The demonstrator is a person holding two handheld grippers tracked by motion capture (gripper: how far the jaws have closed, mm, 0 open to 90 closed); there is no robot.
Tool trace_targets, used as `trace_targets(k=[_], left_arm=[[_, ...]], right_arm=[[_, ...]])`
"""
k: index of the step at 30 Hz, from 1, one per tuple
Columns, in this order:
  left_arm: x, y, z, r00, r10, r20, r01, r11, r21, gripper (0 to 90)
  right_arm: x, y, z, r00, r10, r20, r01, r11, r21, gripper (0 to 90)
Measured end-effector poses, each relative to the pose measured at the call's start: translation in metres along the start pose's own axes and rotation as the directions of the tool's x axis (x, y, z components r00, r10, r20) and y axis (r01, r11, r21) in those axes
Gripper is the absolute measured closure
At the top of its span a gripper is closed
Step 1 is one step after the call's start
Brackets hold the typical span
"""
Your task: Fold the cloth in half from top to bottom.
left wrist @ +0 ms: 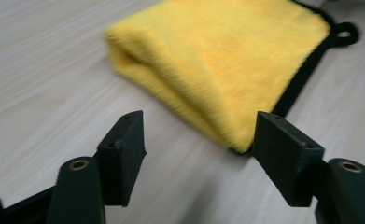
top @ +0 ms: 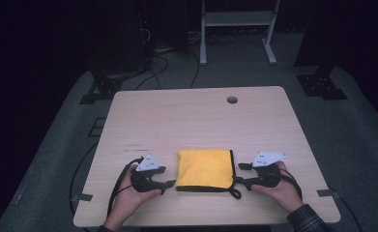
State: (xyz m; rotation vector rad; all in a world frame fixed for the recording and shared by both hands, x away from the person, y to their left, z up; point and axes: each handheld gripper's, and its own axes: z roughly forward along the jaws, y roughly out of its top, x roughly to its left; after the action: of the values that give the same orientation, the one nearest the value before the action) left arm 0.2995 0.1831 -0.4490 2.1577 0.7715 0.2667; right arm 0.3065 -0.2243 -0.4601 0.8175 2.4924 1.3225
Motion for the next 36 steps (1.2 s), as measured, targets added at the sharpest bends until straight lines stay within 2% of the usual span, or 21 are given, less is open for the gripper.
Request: trace_targets(k=[3,6,8,9,10,11,12,13,14,17,19,23,26,30,31,36], left_arm=[[0.01,-0.008,-0.007,0.9986,-0.014,-0.05,0.015,0.9999,0.005,27.5],[0.021,-0.017,-0.015,0.9943,-0.038,-0.099,0.04,0.9991,0.014,23.9],[0.027,-0.024,-0.02,0.9906,-0.056,-0.125,0.059,0.9981,0.02,20.9],[0.03,-0.027,-0.023,0.9891,-0.066,-0.131,0.07,0.9973,0.022,20.1],[0.03,-0.027,-0.023,0.9891,-0.066,-0.131,0.07,0.9973,0.022,19.0],[0.035,-0.034,-0.028,0.9856,-0.088,-0.145,0.093,0.9953,0.029,18.0],[0.035,-0.034,-0.028,0.9856,-0.088,-0.145,0.093,0.9953,0.029,17.4],[0.039,-0.042,-0.032,0.9811,-0.103,-0.164,0.11,0.9932,0.036,16.6],[0.041,-0.045,-0.035,0.9792,-0.107,-0.172,0.115,0.9925,0.041,15.7],[0.043,-0.05,-0.038,0.9763,-0.119,-0.181,0.127,0.9912,0.036,12.8],[0.045,-0.057,-0.043,0.9732,-0.124,-0.194,0.134,0.9902,0.04,11.4],[0.047,-0.067,-0.044,0.9724,-0.117,-0.202,0.133,0.989,0.065,9.7],[0.046,-0.07,-0.044,0.9726,-0.102,-0.209,0.12,0.9899,0.075,8.6],[0.047,-0.072,-0.044,0.9688,-0.103,-0.225,0.121,0.9901,0.071,8.0],[0.047,-0.072,-0.043,0.9685,-0.093,-0.231,0.113,0.9909,0.074,7.4],[0.046,-0.075,-0.041,0.9689,-0.092,-0.23,0.109,0.9923,0.06,0.5]], right_arm=[[-0.008,-0.005,-0.007,0.9988,0.027,0.04,-0.027,1.0,-0.008,36.0],[-0.016,-0.01,-0.014,0.9956,0.048,0.08,-0.048,0.999,-0.011,31.9],[-0.021,-0.015,-0.019,0.9914,0.051,0.121,-0.051,0.999,0.003,29.5],[-0.023,-0.017,-0.02,0.9889,0.048,0.141,-0.05,0.999,0.01,28.3],[-0.023,-0.017,-0.02,0.9889,0.048,0.141,-0.05,0.999,0.01,28.3],[-0.027,-0.023,-0.023,0.9842,0.054,0.169,-0.06,0.998,0.032,25.5],[-0.029,-0.025,-0.024,0.9825,0.055,0.178,-0.063,0.997,0.039,24.8],[-0.031,-0.028,-0.025,0.9796,0.064,0.19,-0.075,0.996,0.051,23.6],[-0.032,-0.03,-0.026,0.9779,0.067,0.198,-0.08,0.995,0.059,22.1],[-0.035,-0.034,-0.028,0.9746,0.079,0.209,-0.096,0.993,0.069,19.3],[-0.038,-0.04,-0.032,0.9674,0.092,0.236,-0.114,0.99,0.082,16.9],[-0.043,-0.048,-0.038,0.9534,0.122,0.276,-0.151,0.985,0.085,16.9],[-0.047,-0.052,-0.042,0.9438,0.142,0.298,-0.173,0.982,0.08,16.8],[-0.05,-0.058,-0.044,0.9336,0.149,0.326,-0.186,0.979,0.085,16.2],[-0.05,-0.058,-0.044,0.9331,0.154,0.325,-0.19,0.978,0.083,15.6],[-0.05,-0.06,-0.045,0.9333,0.156,0.323,-0.19,0.979,0.077,13.9]])
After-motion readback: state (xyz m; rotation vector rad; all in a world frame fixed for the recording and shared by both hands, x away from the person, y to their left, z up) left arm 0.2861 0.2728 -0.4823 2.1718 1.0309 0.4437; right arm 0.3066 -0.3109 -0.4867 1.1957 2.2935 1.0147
